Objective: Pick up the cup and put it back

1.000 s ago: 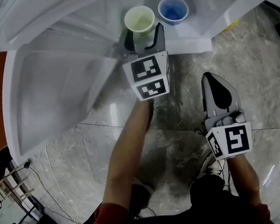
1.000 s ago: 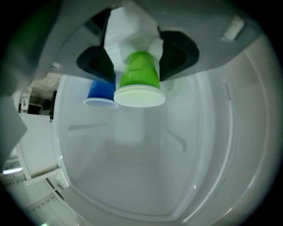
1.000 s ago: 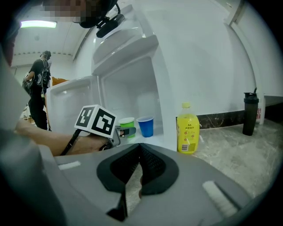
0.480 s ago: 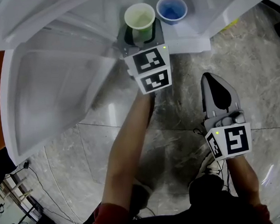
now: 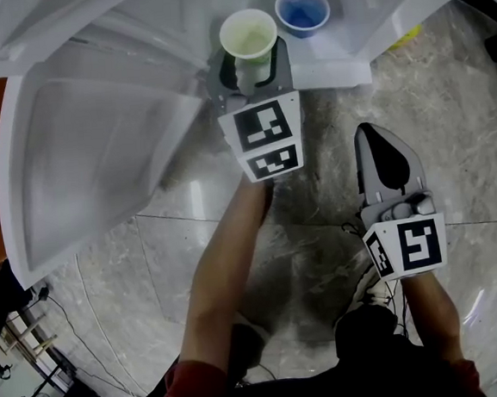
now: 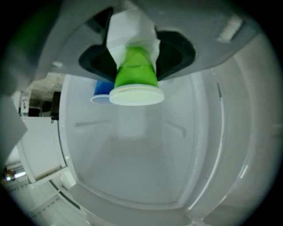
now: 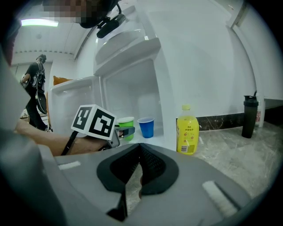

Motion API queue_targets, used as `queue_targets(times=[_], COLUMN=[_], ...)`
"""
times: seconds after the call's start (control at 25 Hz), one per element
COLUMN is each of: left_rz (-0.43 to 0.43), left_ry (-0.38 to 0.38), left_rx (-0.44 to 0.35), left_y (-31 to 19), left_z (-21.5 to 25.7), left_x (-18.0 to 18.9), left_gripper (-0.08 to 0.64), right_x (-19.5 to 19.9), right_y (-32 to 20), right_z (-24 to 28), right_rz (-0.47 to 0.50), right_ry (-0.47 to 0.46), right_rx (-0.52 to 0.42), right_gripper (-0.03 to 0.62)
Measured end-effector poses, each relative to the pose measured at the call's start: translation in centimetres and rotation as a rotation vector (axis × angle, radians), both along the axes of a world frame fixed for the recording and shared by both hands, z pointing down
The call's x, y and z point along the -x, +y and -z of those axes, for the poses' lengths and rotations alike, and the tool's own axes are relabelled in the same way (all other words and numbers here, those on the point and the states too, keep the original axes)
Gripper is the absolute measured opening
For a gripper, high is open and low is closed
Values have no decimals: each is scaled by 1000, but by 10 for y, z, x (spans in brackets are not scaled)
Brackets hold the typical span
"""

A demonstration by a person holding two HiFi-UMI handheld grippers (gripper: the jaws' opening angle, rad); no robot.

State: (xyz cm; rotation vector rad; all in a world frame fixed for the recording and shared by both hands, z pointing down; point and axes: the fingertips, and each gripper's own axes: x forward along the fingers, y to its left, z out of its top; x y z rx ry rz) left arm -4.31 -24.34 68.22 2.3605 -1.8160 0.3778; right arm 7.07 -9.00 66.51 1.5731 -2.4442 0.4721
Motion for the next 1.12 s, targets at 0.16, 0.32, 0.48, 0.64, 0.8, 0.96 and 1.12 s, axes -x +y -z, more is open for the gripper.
queue_targets(times=[0.16,0.32,0.48,0.64,0.8,0.96,1.12], left_rz=[-10,-23,-29,-9,25,47,55], left_ry=[-28,-34,-21,8,67,91,95], left_rx=[-41,-57,-60,-53,-62,-65,-48], left_y=[18,40,64,84,105,122,140], left_z=[11,18,23,28,35,38,32], left_x=[1,0,1,8,12,14,15], left_gripper=[275,275,275,275,275,274,275], right_x=[1,2,3,4,5,6,5], right_y=[1,3,6,8,9,10,12], right_z=[4,9,14,18,20,21,21], right_rz=[-1,4,4,4,5,7,6], right_ry=[1,4,7,8,10,11,14], right_rx=[-10,-19,-29,-35,-41,-44,-48], right_gripper=[-2,-2,-2,-2,-2,-2,-2])
